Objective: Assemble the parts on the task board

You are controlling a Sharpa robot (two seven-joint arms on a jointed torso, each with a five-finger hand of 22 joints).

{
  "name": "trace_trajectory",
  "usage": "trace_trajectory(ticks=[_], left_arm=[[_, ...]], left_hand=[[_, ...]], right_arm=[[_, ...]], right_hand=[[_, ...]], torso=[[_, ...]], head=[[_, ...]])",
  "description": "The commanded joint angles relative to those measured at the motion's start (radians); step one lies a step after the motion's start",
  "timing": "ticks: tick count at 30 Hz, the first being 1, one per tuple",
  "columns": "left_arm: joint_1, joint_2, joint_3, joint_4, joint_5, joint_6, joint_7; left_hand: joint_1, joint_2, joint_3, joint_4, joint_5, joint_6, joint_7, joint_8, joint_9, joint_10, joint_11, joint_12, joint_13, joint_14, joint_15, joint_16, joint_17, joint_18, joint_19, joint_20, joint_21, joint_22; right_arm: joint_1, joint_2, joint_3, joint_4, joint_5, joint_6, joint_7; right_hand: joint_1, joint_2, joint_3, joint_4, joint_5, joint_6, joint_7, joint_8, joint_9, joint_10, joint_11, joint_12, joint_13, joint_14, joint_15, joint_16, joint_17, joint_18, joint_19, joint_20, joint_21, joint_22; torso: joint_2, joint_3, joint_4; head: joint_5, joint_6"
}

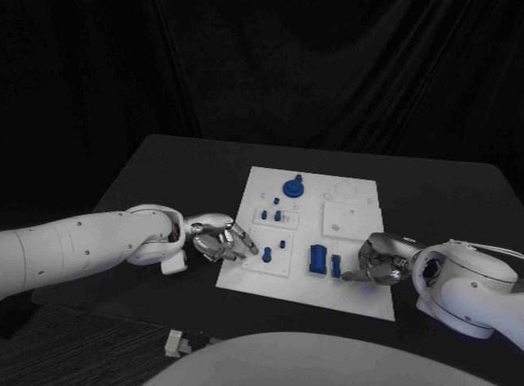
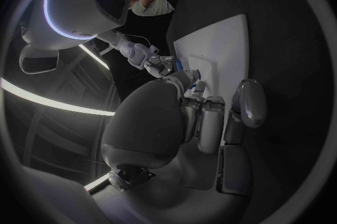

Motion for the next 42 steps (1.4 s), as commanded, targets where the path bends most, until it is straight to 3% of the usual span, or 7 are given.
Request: trace_trajectory(ticks=[1,14,34,42], left_arm=[[-0.001,0.000,0.000,0.003,0.004,0.009,0.010],[-0.001,0.000,0.000,0.002,0.004,0.012,0.009],[-0.001,0.001,0.000,0.000,0.004,0.016,0.006],[-0.001,0.001,0.000,0.001,0.004,0.016,0.006]], left_hand=[[-0.009,-0.001,0.006,0.002,0.006,0.004,0.002,0.007,0.001,-0.002,0.004,-0.005,0.177,0.107,0.007,0.003,0.263,0.017,-0.008,0.001,-0.004,0.158],[-0.009,0.000,0.007,0.002,0.006,0.005,0.002,0.007,0.001,-0.003,0.005,-0.006,0.176,0.107,0.007,0.003,0.263,0.017,-0.008,0.001,-0.004,0.158],[-0.009,0.001,0.008,0.002,0.006,0.005,0.002,0.007,0.001,-0.003,0.005,-0.006,0.177,0.107,0.007,0.003,0.263,0.017,-0.009,0.001,-0.005,0.158],[-0.009,0.001,0.008,0.002,0.006,0.005,0.002,0.007,0.001,-0.003,0.005,-0.006,0.177,0.107,0.007,0.003,0.263,0.017,-0.009,0.001,-0.005,0.158]], right_arm=[[-0.008,0.007,0.000,-0.004,-0.036,0.028,-0.007],[-0.015,0.022,0.000,-0.013,-0.031,0.014,-0.011],[-0.015,0.032,0.000,-0.018,-0.010,0.007,-0.026],[-0.015,0.039,0.000,-0.025,-0.006,0.008,-0.044]], right_hand=[[0.002,-0.002,-0.011,0.007,-0.008,0.011,-0.002,0.011,0.078,0.103,-0.007,0.003,0.263,0.087,-0.006,0.005,0.161,-0.002,0.046,-0.010,0.001,0.214],[-0.014,-0.002,-0.018,0.039,-0.009,0.029,-0.005,0.037,0.096,0.103,-0.010,0.003,0.263,0.087,-0.009,0.004,0.159,-0.001,0.045,-0.013,-0.002,0.213],[-0.039,0.006,-0.027,0.076,-0.009,0.031,-0.008,0.044,0.105,0.103,-0.013,0.003,0.263,0.086,-0.011,0.004,0.157,0.000,0.044,-0.016,-0.006,0.211],[-0.036,0.026,-0.022,0.081,-0.007,0.033,-0.009,0.047,0.107,0.103,-0.014,0.003,0.263,0.086,-0.012,0.003,0.156,0.001,0.043,-0.016,-0.009,0.210]], torso=[[0.000,0.0000,0.0004],[0.000,-0.0001,0.0002],[0.000,0.0000,0.0001],[0.000,0.0000,0.0002]], head=[[0.000,0.000],[-0.001,0.000],[-0.001,0.000],[-0.002,0.000]])
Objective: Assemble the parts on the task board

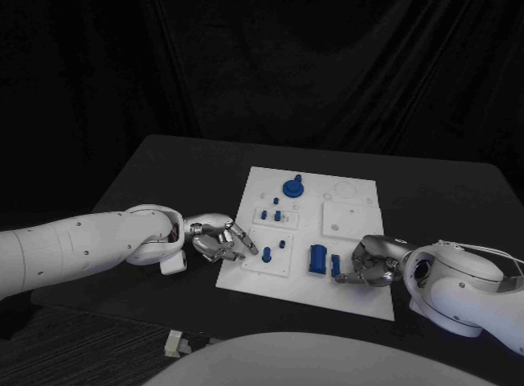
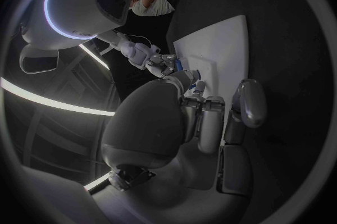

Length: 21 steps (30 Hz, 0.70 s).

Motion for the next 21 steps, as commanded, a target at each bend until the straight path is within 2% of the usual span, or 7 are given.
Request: trace_trajectory(ticks=[1,8,10,13,17,21], left_arm=[[-0.001,0.001,0.000,0.002,0.004,0.012,0.006],[-0.001,0.003,0.000,0.002,0.004,0.014,0.007],[-0.001,0.003,0.000,0.002,0.004,0.014,0.007],[-0.001,0.003,0.000,0.002,0.004,0.014,0.007],[-0.001,0.003,0.000,0.002,0.004,0.014,0.007],[-0.002,0.003,0.000,0.002,0.004,0.014,0.007]], left_hand=[[-0.009,0.001,0.005,-0.001,0.006,0.005,0.002,0.004,0.001,-0.003,0.005,-0.006,0.177,0.107,0.007,0.003,0.263,0.018,-0.009,0.001,-0.005,0.158],[-0.009,0.001,0.005,-0.001,0.006,0.005,0.002,0.004,0.001,-0.003,0.005,-0.006,0.177,0.107,0.007,0.003,0.263,0.018,-0.009,0.001,-0.005,0.158],[-0.009,0.001,0.005,-0.001,0.006,0.005,0.002,0.004,0.001,-0.003,0.005,-0.006,0.177,0.107,0.007,0.003,0.263,0.018,-0.009,0.001,-0.005,0.158],[-0.010,0.003,0.007,-0.001,0.007,0.006,0.003,0.004,0.001,-0.003,0.005,-0.006,0.177,0.107,0.008,0.003,0.263,0.018,-0.009,0.002,-0.005,0.158],[-0.010,0.003,0.007,-0.001,0.007,0.006,0.003,0.004,0.001,-0.003,0.005,-0.006,0.177,0.107,0.008,0.003,0.263,0.018,-0.009,0.002,-0.005,0.158],[-0.010,0.003,0.007,-0.001,0.007,0.006,0.003,0.004,0.001,-0.003,0.005,-0.006,0.177,0.107,0.008,0.003,0.263,0.018,-0.009,0.002,-0.005,0.158]], right_arm=[[-0.002,0.004,0.000,-0.004,0.005,-0.004,-0.034],[-0.003,0.014,0.000,-0.013,0.005,-0.001,-0.053],[-0.003,0.017,0.000,-0.015,0.005,0.002,-0.056],[-0.003,0.023,0.000,-0.019,0.006,0.006,-0.059],[-0.006,0.030,0.000,-0.025,0.006,0.015,-0.065],[-0.009,0.037,0.000,-0.030,0.006,0.036,-0.074]], right_hand=[[-0.001,0.017,0.003,0.007,-0.004,0.011,-0.001,0.006,0.107,0.103,-0.008,0.003,0.263,0.085,-0.006,0.004,0.157,0.001,0.043,-0.010,-0.005,0.211],[0.023,0.052,0.015,-0.006,0.001,0.021,-0.003,0.017,0.111,0.103,-0.009,0.003,0.263,0.085,-0.008,0.003,0.155,0.001,0.042,-0.011,-0.008,0.210],[0.046,0.059,0.021,-0.026,0.015,0.029,-0.004,0.027,0.114,0.103,-0.010,0.003,0.263,0.085,-0.008,0.002,0.154,0.002,0.042,-0.012,-0.009,0.210],[0.049,0.060,0.021,-0.029,0.018,0.030,-0.004,0.028,0.115,0.103,-0.011,0.003,0.263,0.085,-0.009,0.002,0.153,0.002,0.042,-0.012,-0.009,0.210],[0.066,0.048,0.015,-0.051,0.003,0.039,-0.004,0.038,0.118,0.103,-0.011,0.003,0.263,0.085,-0.009,0.003,0.155,0.001,0.042,-0.012,-0.007,0.210],[0.078,0.025,-0.001,-0.069,-0.007,0.056,-0.004,0.055,0.123,0.103,-0.013,0.003,0.263,0.085,-0.010,0.003,0.154,0.001,0.042,-0.014,-0.007,0.210]], torso=[[0.000,0.0002,0.0000],[0.000,0.0002,0.0001],[0.000,0.0001,0.0000],[0.000,0.0001,0.0002],[0.000,0.0001,0.0000],[0.000,0.0001,0.0001]], head=[[0.000,0.000],[0.001,0.000],[0.001,0.000],[0.002,0.000],[0.003,0.000],[0.002,0.000]])
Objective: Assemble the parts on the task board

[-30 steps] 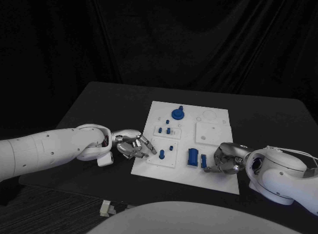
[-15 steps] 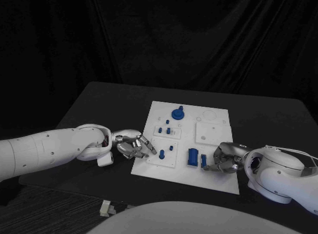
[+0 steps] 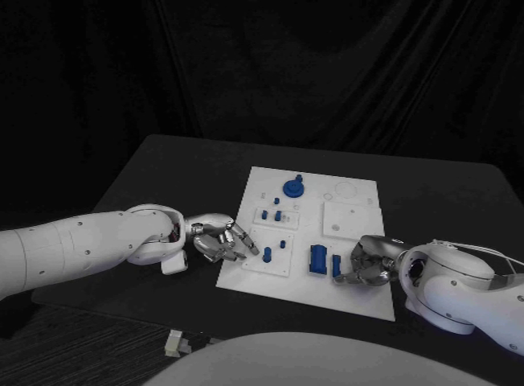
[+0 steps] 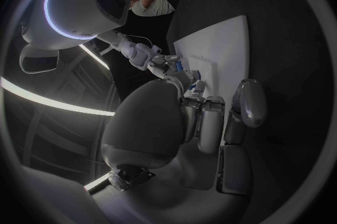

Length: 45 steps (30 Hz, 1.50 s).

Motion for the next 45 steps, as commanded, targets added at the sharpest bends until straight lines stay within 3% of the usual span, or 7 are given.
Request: trace_trajectory(ticks=[1,31,35,36,38,43,45], left_arm=[[-0.002,0.002,0.000,0.002,0.004,0.012,0.007],[0.021,-0.102,0.001,0.086,0.004,-0.156,0.061],[0.056,-0.113,0.001,0.102,0.018,-0.262,0.173],[0.062,-0.112,0.001,0.103,0.042,-0.296,0.227],[0.070,-0.103,0.001,0.103,0.132,-0.353,0.341],[0.077,-0.084,0.001,0.097,0.315,-0.400,0.475],[0.079,-0.079,0.001,0.093,0.372,-0.405,0.508]], left_hand=[[-0.010,0.003,0.007,-0.001,0.003,0.006,0.003,0.004,0.001,-0.003,0.006,-0.006,0.176,0.107,0.008,0.003,0.263,0.018,-0.006,-0.002,-0.005,0.158],[-0.011,-0.015,0.007,-0.012,-0.003,0.023,0.009,0.012,0.003,-0.039,0.010,-0.031,0.149,0.107,0.011,0.003,0.263,0.020,-0.015,0.001,-0.013,0.154],[-0.015,-0.036,-0.009,-0.007,-0.098,0.017,-0.002,0.007,0.000,-0.057,0.003,-0.047,0.134,0.107,0.009,0.003,0.263,0.023,-0.023,0.001,-0.024,0.150],[-0.108,-0.057,-0.082,0.098,-0.334,-0.004,-0.030,-0.002,-0.003,-0.282,-0.002,-0.200,-0.004,-0.036,0.017,-0.038,0.153,0.031,-0.069,0.003,-0.067,0.135],[-0.243,-0.115,-0.192,0.199,-0.349,-0.062,-0.080,-0.027,-0.010,-0.734,0.023,-0.484,-0.231,-0.200,0.032,-0.095,0.047,0.057,-0.227,0.005,-0.191,0.091],[-0.336,-0.150,-0.406,0.210,-0.343,-0.278,-0.157,-0.082,-0.019,-1.342,0.064,-0.890,-0.422,-1.370,0.092,-0.806,-0.470,0.046,-0.986,0.008,-0.756,-0.102],[-0.362,-0.139,-0.516,0.218,-0.293,-0.413,-0.159,-0.038,0.041,-1.443,-0.085,-1.221,-0.833,-1.486,0.030,-1.380,-1.041,0.049,-1.255,0.023,-1.101,-0.554]], right_arm=[[-0.005,0.005,0.000,-0.005,-0.001,0.035,-0.037],[0.113,-0.129,0.000,0.095,0.068,-0.254,0.151],[0.151,-0.140,0.000,0.088,0.094,-0.443,0.246],[0.156,-0.136,0.000,0.080,0.106,-0.500,0.276],[0.159,-0.126,0.000,0.061,0.154,-0.599,0.351],[0.135,-0.125,0.000,0.031,0.373,-0.642,0.606],[0.124,-0.125,0.000,0.018,0.502,-0.571,0.736]], right_hand=[[0.025,-0.001,-0.006,-0.013,-0.004,0.032,-0.020,0.031,0.125,0.106,-0.010,0.003,0.263,0.085,-0.011,0.003,0.154,0.001,0.042,-0.007,-0.003,0.210],[-0.025,-0.036,-0.106,0.088,-0.003,0.008,-0.028,-0.014,0.104,0.106,-0.013,0.003,0.263,0.067,-0.014,-0.029,0.069,0.016,0.017,-0.011,-0.071,0.188],[-0.105,0.054,-0.123,0.082,0.061,-0.114,-0.021,-0.204,0.020,0.106,-0.003,0.003,0.263,0.008,-0.003,-0.155,-0.177,0.055,-0.065,0.000,-0.283,0.117],[-0.111,0.086,-0.125,0.090,0.157,-0.166,-0.016,-0.309,-0.037,0.106,-0.002,0.003,0.263,-0.010,0.001,-0.214,-0.262,0.073,-0.106,0.005,-0.390,0.078],[-0.110,0.110,-0.134,0.090,0.218,-0.217,-0.005,-0.443,-0.127,0.062,0.010,-0.067,0.201,-0.051,0.012,-0.341,-0.436,0.097,-0.161,0.015,-0.556,0.010],[-0.117,0.144,-0.195,0.048,0.259,-0.352,0.180,-0.768,-0.462,-0.553,0.214,-1.039,-0.532,-0.512,0.235,-1.082,-0.993,0.072,-0.569,0.165,-1.211,-0.353],[-0.105,0.154,-0.221,0.090,0.216,-0.448,0.220,-0.873,-0.586,-0.792,0.305,-1.247,-0.680,-0.707,0.336,-1.258,-1.092,0.035,-0.702,0.234,-1.350,-0.468]], torso=[[0.000,0.0001,0.0002],[-0.006,0.0027,-0.0003],[-0.014,0.0067,-0.0048],[-0.014,0.0069,-0.0053],[-0.020,0.0101,-0.0063],[-0.022,0.0126,-0.0093],[-0.023,0.0131,-0.0117]], head=[[-0.001,0.000],[-0.003,0.000],[0.000,0.000],[0.001,0.000],[0.006,0.000],[0.013,0.000],[0.013,0.000]])
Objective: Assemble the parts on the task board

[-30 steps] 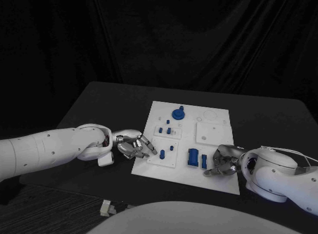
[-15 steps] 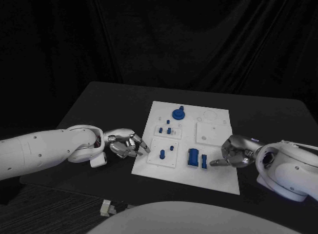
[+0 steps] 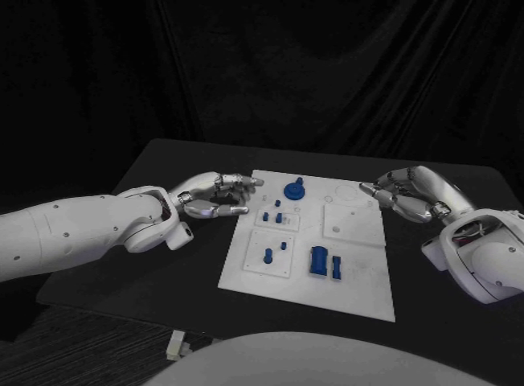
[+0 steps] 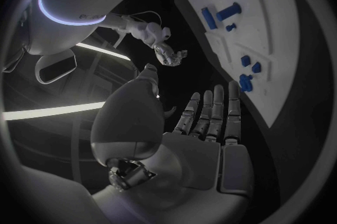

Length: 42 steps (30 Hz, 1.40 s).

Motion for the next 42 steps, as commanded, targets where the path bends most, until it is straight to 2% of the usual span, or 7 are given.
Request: trace_trajectory(ticks=[1,3,6,7,13,29,42], left_arm=[[0.004,0.005,0.000,-0.006,0.222,-0.091,0.294],[0.003,0.007,0.000,-0.007,0.251,-0.103,0.319],[0.002,0.009,0.000,-0.008,0.277,-0.113,0.339],[0.002,0.006,0.000,-0.009,0.155,-0.057,0.032],[-0.003,0.022,0.016,0.002,0.195,-0.107,0.022],[-0.042,0.167,0.164,0.100,0.557,-0.553,-0.069],[-0.055,0.215,0.213,0.133,0.677,-0.701,-0.100]], left_hand=[[0.013,-0.022,-0.067,0.016,0.010,-0.121,-0.021,0.017,0.028,-0.068,-0.155,-0.277,-0.367,-0.065,-0.048,-0.508,-0.479,0.008,-0.123,0.013,-0.249,-0.373],[0.011,-0.041,-0.083,0.017,0.006,-0.235,-0.115,-0.031,-0.018,-0.080,-0.263,-0.394,-0.557,-0.045,-0.122,-0.610,-0.629,0.017,-0.124,-0.020,-0.406,-0.901],[0.021,-0.043,-0.084,0.019,0.005,-0.254,-0.165,-0.045,-0.031,-0.074,-0.312,-0.432,-0.630,-0.044,-0.162,-0.612,-0.633,0.034,-0.119,-0.045,-0.428,-0.981],[-0.322,0.008,-0.036,-0.072,-0.047,-0.290,-0.103,-0.076,-0.072,-0.066,-0.234,-0.481,-0.643,-0.044,-0.084,-0.612,-0.633,-0.018,-0.113,-0.075,-0.438,-0.976],[-0.860,0.115,0.071,-0.282,-0.047,-0.388,0.014,-0.076,-0.072,-0.066,-0.082,-0.481,-0.725,-0.044,-0.084,-0.612,-0.633,-0.105,-0.113,-0.162,-0.438,-1.057],[-1.118,0.115,0.071,-0.282,-0.047,-0.388,0.014,-0.076,-0.072,-0.066,-0.082,-0.481,-0.725,-0.044,-0.084,-0.612,-0.633,-0.105,-0.113,-0.162,-0.438,-1.057],[-1.118,0.115,0.071,-0.282,-0.047,-0.388,0.014,-0.076,-0.072,-0.066,-0.082,-0.481,-0.725,-0.044,-0.084,-0.612,-0.633,-0.105,-0.113,-0.162,-0.438,-1.057]], right_arm=[[-0.018,-0.003,-0.001,-0.019,0.326,-0.012,0.380],[-0.032,-0.007,-0.001,-0.028,0.401,0.040,0.473],[-0.051,-0.010,-0.001,-0.039,0.466,0.074,0.564],[-0.040,-0.008,-0.001,-0.033,0.258,0.012,0.301],[-0.046,0.005,0.011,-0.042,0.307,0.006,0.317],[-0.100,0.133,0.118,-0.130,0.767,-0.055,0.472],[-0.140,0.228,0.198,-0.194,1.106,-0.099,0.586]], right_hand=[[-0.008,0.009,-0.029,0.006,-0.064,-0.170,-0.014,-0.129,-0.110,-0.322,0.116,-0.232,-0.138,-0.262,0.108,-0.183,-0.093,-0.031,-0.246,0.081,-0.084,-0.117],[-0.108,0.024,-0.043,-0.041,-0.146,-0.472,-0.199,-0.210,-0.332,-0.724,-0.024,-0.371,-0.395,-0.829,0.013,-0.345,-0.217,-0.036,-0.852,0.096,-0.111,-0.792],[-0.051,0.037,-0.095,0.007,-0.167,-0.510,-0.270,-0.219,-0.487,-0.795,-0.094,-0.372,-0.523,-0.890,0.003,-0.378,-0.259,-0.007,-0.862,0.110,-0.132,-0.861],[-0.367,-0.019,0.002,-0.082,-0.204,-0.581,-0.181,-0.250,-0.551,-0.863,-0.138,-0.401,-0.556,-0.917,-0.032,-0.396,-0.276,-0.113,-0.867,0.027,-0.137,-0.904],[-0.867,-0.128,0.201,-0.285,-0.301,-0.782,-0.181,-0.326,-0.716,-0.863,-0.138,-0.474,-0.714,-0.917,-0.118,-0.396,-0.276,-0.113,-0.867,-0.166,-0.137,-0.904],[-1.086,-0.128,0.201,-0.285,-0.301,-0.782,-0.181,-0.326,-0.789,-0.863,-0.138,-0.474,-0.714,-0.917,-0.118,-0.396,-0.276,-0.113,-0.867,-0.166,-0.137,-0.904],[-1.086,-0.128,0.201,-0.285,-0.301,-0.782,-0.181,-0.326,-0.789,-0.863,-0.138,-0.474,-0.714,-0.917,-0.118,-0.396,-0.276,-0.113,-0.867,-0.166,-0.137,-0.904]], torso=[[-0.004,0.0024,-0.0038],[-0.003,0.0018,-0.0023],[-0.003,0.0017,-0.0023],[-0.003,0.0015,-0.0023],[-0.003,0.0003,-0.0046],[-0.001,-0.0096,-0.0238],[-0.001,-0.0115,-0.0276]], head=[[0.000,0.000],[-0.001,0.000],[-0.001,0.000],[-0.001,0.000],[-0.016,0.025],[-0.148,0.232],[-0.174,0.273]])
